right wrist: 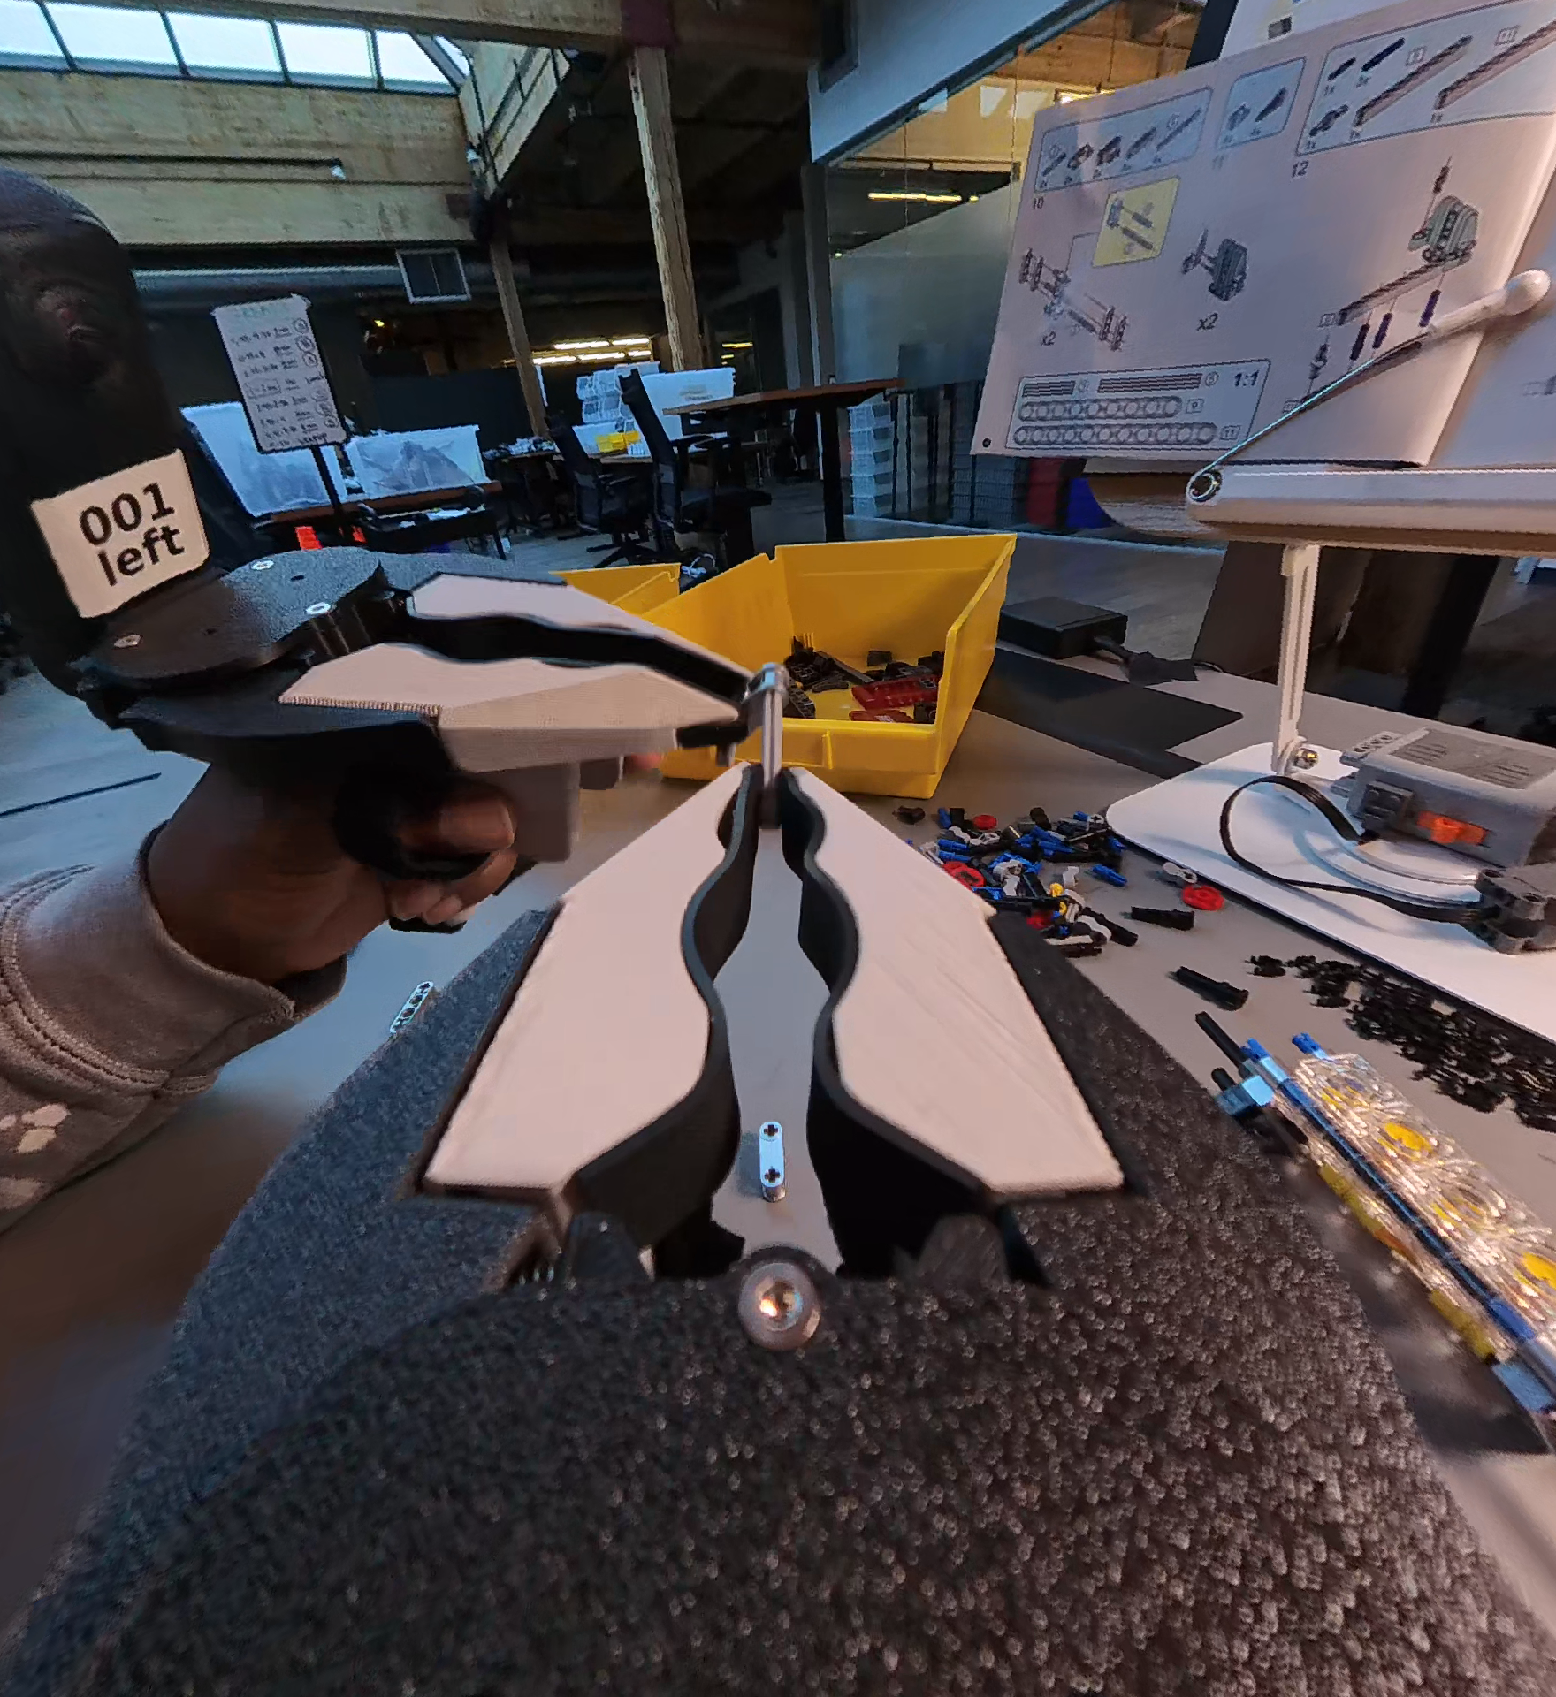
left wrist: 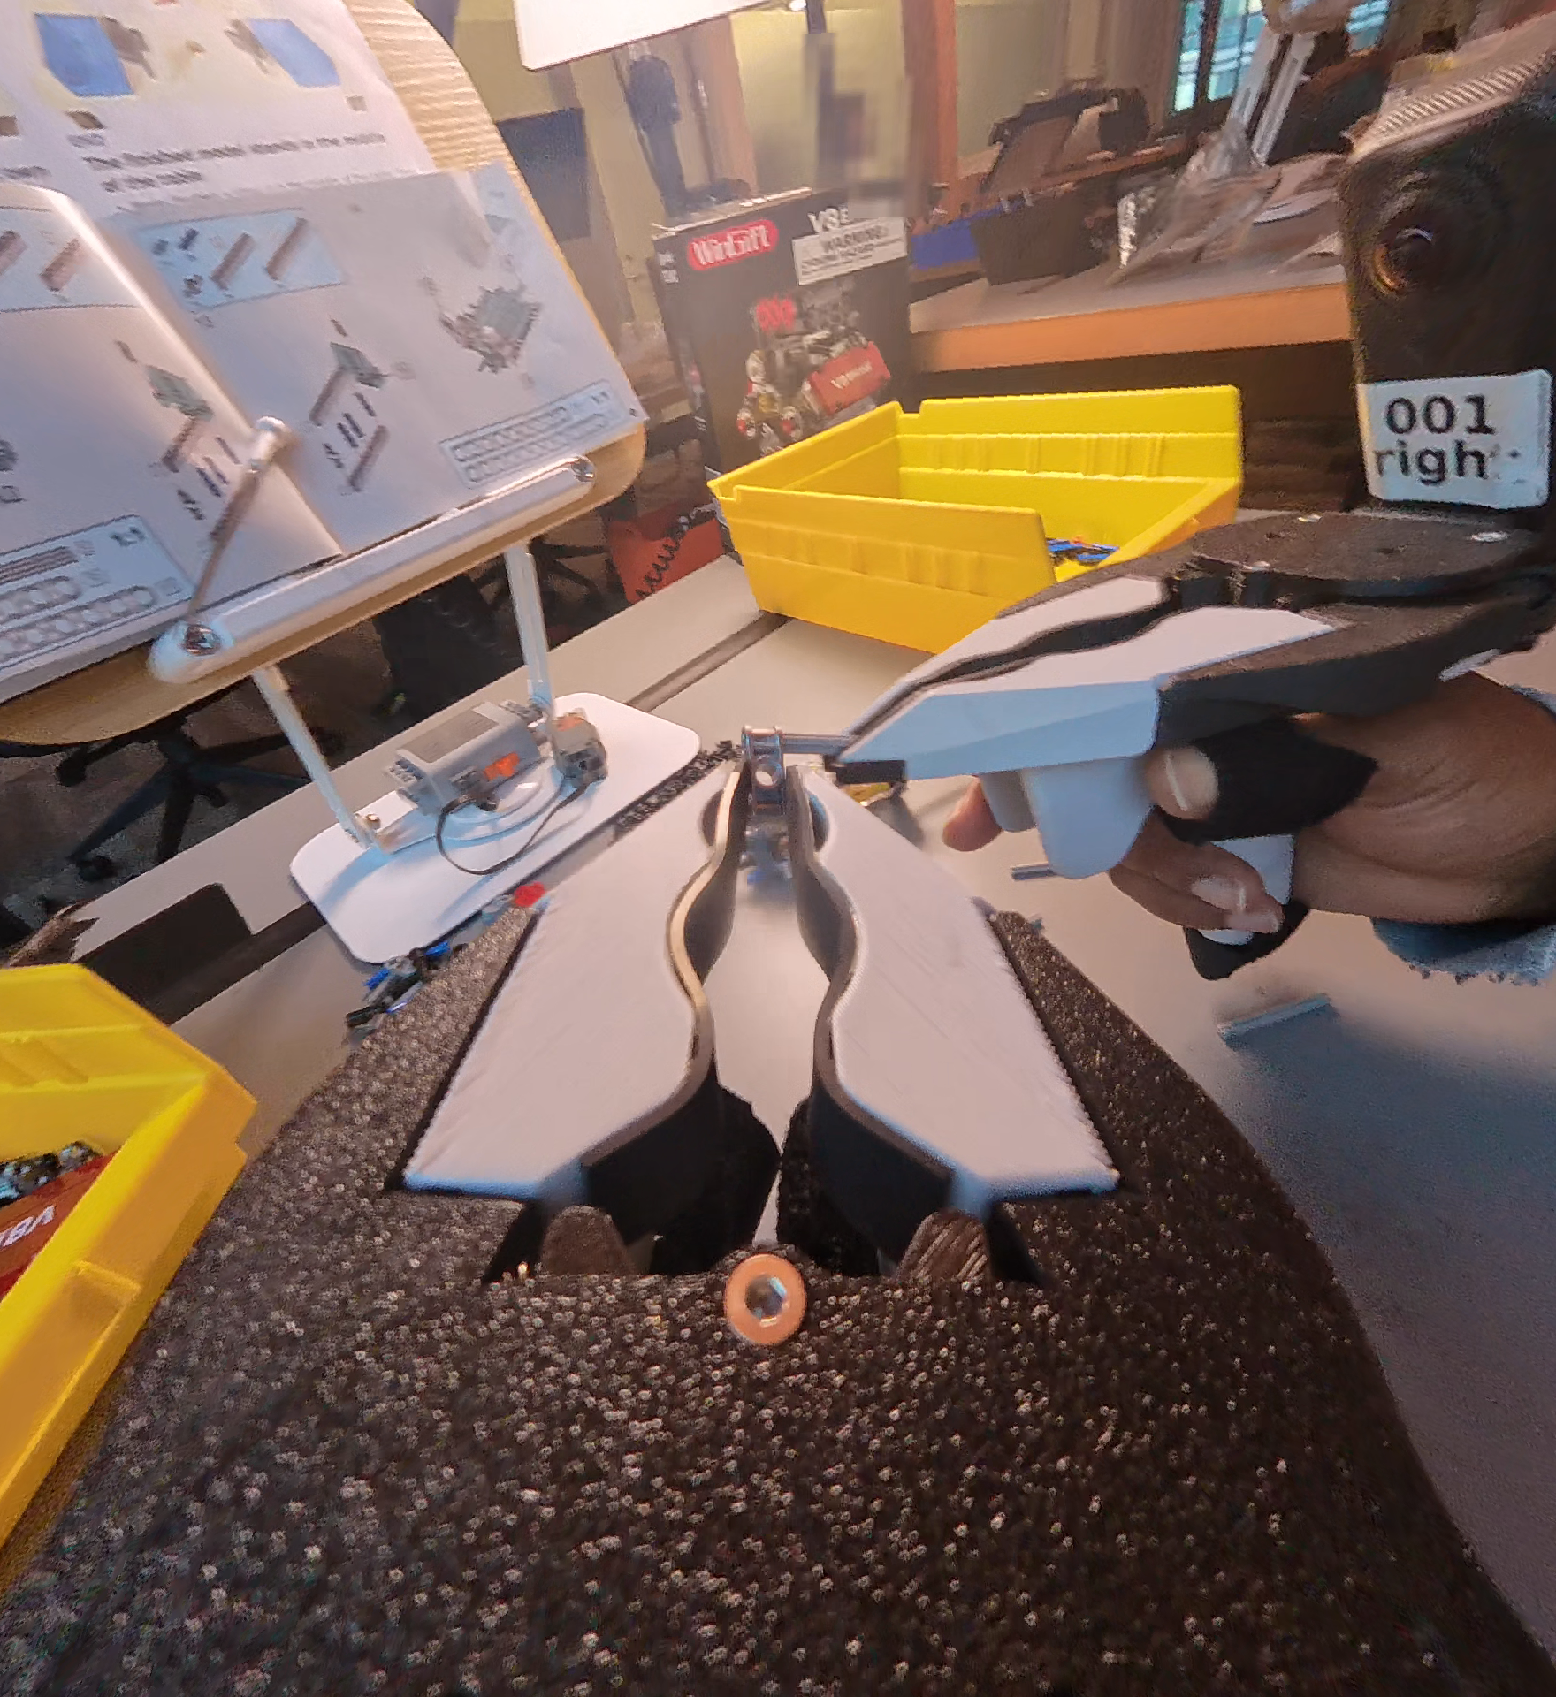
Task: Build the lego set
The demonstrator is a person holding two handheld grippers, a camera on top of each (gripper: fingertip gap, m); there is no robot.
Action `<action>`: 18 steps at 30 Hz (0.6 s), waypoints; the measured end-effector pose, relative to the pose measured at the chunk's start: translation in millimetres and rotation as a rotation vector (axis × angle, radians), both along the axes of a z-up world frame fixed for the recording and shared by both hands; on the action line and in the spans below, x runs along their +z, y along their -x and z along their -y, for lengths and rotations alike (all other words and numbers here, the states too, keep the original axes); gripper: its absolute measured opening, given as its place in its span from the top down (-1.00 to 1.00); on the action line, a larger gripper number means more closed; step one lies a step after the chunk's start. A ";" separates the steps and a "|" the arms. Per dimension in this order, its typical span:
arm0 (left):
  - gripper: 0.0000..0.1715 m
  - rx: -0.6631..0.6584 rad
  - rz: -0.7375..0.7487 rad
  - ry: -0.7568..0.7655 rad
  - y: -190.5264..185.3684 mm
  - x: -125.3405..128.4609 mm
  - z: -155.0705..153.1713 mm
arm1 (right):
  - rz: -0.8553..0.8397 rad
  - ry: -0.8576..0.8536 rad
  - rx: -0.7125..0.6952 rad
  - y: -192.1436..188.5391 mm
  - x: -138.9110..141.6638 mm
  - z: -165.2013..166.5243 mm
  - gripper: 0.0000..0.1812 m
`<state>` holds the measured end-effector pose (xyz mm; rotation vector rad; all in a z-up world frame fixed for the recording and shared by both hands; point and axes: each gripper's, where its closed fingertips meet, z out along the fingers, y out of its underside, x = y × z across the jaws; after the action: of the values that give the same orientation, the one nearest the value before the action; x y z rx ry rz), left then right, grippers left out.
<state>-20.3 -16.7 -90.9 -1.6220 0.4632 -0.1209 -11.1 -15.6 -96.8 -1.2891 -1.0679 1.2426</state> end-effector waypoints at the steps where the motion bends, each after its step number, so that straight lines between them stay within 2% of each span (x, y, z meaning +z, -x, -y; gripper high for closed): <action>1: 0.93 -0.021 -0.019 0.009 -7.5 -3.7 0.4 | -0.004 0.009 -0.001 0.2 0.2 -0.8 0.99; 8: 0.93 -0.051 -0.039 0.019 -11.8 -8.7 0.9 | 0.006 0.026 0.013 -0.3 -3.2 -1.6 0.98; 14: 0.93 -0.108 -0.070 0.018 -12.3 -11.6 6.8 | -0.020 0.107 0.081 1.7 -5.3 4.2 0.99; 16: 0.93 -0.091 -0.092 0.020 -9.5 -13.4 6.3 | -0.018 0.131 0.089 3.7 -7.5 4.3 0.99; 18: 0.93 0.000 -0.134 0.014 -1.0 -15.1 0.5 | 0.011 0.135 0.055 7.4 -11.0 -0.6 0.99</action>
<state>-19.3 -17.1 -105.9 -1.6496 0.5665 -0.0156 -18.5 -15.0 -107.8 -1.3778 -1.0476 1.3699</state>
